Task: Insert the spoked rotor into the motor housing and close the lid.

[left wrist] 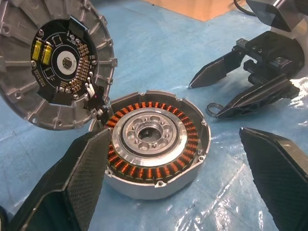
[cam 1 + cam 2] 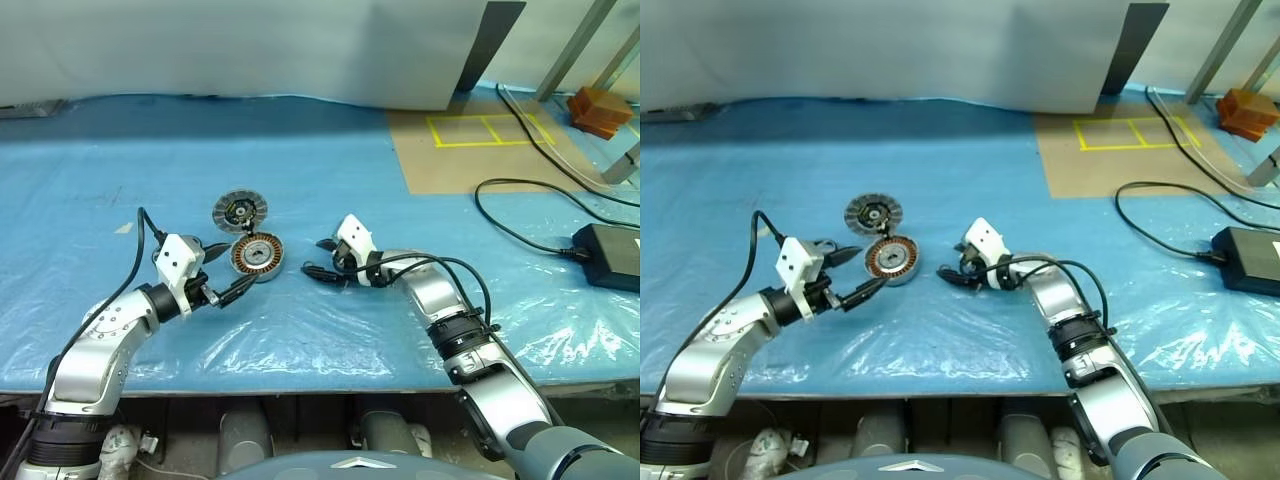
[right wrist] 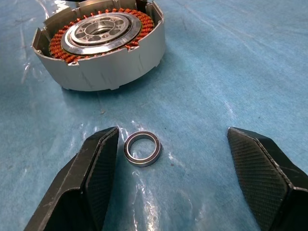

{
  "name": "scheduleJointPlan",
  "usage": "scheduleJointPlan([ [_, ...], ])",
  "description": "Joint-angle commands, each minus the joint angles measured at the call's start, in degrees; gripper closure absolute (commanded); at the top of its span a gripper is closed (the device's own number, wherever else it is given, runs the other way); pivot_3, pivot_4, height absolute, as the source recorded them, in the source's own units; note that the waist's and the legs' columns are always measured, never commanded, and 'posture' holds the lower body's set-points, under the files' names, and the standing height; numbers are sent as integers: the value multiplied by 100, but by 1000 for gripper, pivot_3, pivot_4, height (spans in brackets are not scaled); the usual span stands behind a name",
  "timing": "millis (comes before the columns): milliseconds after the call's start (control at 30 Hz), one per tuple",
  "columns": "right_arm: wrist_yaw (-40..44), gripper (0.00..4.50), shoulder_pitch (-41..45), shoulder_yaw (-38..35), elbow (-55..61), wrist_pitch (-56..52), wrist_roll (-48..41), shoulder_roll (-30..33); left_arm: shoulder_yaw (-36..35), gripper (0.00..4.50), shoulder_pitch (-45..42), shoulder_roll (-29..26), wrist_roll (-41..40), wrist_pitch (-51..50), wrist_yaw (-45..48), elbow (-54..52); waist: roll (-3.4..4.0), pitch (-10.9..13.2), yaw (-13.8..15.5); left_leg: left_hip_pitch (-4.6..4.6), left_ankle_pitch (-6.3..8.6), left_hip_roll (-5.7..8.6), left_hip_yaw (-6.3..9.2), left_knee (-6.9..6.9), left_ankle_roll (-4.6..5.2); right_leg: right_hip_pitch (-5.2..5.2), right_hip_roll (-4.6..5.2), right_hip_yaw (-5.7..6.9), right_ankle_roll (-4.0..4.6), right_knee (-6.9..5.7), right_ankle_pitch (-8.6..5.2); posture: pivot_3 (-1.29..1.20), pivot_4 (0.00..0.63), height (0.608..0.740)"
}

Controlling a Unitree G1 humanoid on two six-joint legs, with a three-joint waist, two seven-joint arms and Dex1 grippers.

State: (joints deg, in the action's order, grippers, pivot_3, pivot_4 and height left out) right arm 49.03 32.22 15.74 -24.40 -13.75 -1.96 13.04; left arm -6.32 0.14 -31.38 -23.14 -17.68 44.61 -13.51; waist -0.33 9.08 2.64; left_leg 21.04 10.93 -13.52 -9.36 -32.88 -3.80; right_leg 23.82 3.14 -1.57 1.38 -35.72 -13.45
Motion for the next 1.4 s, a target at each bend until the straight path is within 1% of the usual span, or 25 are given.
scheduleJointPlan([
  [33,48,758,-247,375,-310,236,356,89,-38,0,18,15,29,133,-37,-71,-9,-7,-4,-3,0,-1,0,0,0,-4,0,1,0,0,0,0,150,740],
  [100,59,758,-332,498,-293,431,505,161,-44,0,35,31,32,133,-58,-86,-16,-13,-4,-7,0,-2,0,0,0,-9,0,1,1,1,-1,0,150,740],
  [233,-180,758,-379,641,-619,836,831,233,-13,0,16,69,76,134,-102,-77,-21,-20,-9,-20,0,-2,0,3,1,-25,0,1,0,12,-1,0,150,740],
  [267,-217,1132,-375,605,-687,841,816,214,-5,0,8,77,84,130,-113,-80,-21,-21,-11,-23,1,-2,-1,4,1,-28,0,1,0,13,-2,0,150,740],
  [300,-254,1327,-365,581,-748,875,812,210,-1,0,-9,83,86,119,-129,-85,-21,-22,-11,-32,1,-2,-1,7,1,-35,0,1,1,14,-2,0,150,740],
  [367,-323,1909,-334,553,-841,955,817,219,5,0,-35,90,96,108,-155,-88,-21,-21,-12,-60,2,-2,-3,12,2,-58,0,0,2,15,-3,0,150,740],
  [467,-357,2950,-278,549,-924,1012,804,248,14,0,-56,89,113,110,-169,-84,-21,-22,-11,-98,15,3,-7,16,24,-86,5,-5,-3,13,-6,0,150,740],
  [500,-344,3232,-260,535,-937,992,772,253,17,0,-72,88,119,106,-170,-81,-21,-22,-8,-102,16,6,-7,17,26,-87,8,-5,-35,12,-25,0,150,740],
  [567,-341,3851,-233,514,-963,965,724,252,19,0,-114,83,132,102,-168,-57,-22,-22,-3,-101,17,12,-6,19,27,-86,17,-4,-40,11,-28,0,150,740],
  [700,-253,3908,-245,448,-889,933,587,239,13,0,-175,90,143,102,-163,-8,-23,-22,0,-100,17,17,-6,22,27,-84,19,-6,-41,12,-28,0,150,740],
  [833,12,3908,-277,309,-338,876,289,229,-34,0,-139,47,26,-10,-88,-82,-22,-22,3,-91,17,18,-6,31,27,-74,19,-6,-38,12,-26,0,150,740],
  [900,-17,3908,-139,193,-153,815,200,189,-117,0,-53,50,-235,-140,28,-251,-22,-22,-10,-77,16,17,-8,44,26,-60,16,-6,-3,27,-6,0,150,740],
  [933,102,3908,-92,176,-5,766,117,196,-145,0,-41,52,-285,-168,24,-280,-22,-22,-13,-62,5,16,-9,49,8,-48,13,-6,-2,37,-6,0,150,740],
  [1033,285,3908,151,70,386,467,-138,108,-121,0,-36,22,-211,-144,-12,-231,-24,-22,-15,1,1,11,-9,50,1,4,4,0,-5,52,-3,0,150,740],
  [1100,340,3908,412,42,578,311,-262,-23,-108,0,2,20,-181,-104,-8,-195,-25,-20,-22,32,0,11,-9,53,1,36,0,1,-26,43,12,0,150,740],
  [1233,402,3908,753,125,255,468,-220,-280,-104,0,34,27,-60,-3,-64,-81,-26,-18,-44,39,3,-6,-9,59,-5,53,-15,3,-26,33,12,0,150,740],
  [1400,521,3908,989,240,-57,628,-145,-564,-114,0,109,53,-40,21,-100,-98,-28,-17,-16,40,4,0,-10,58,-6,51,-5,7,-23,32,10,0,150,740],
])
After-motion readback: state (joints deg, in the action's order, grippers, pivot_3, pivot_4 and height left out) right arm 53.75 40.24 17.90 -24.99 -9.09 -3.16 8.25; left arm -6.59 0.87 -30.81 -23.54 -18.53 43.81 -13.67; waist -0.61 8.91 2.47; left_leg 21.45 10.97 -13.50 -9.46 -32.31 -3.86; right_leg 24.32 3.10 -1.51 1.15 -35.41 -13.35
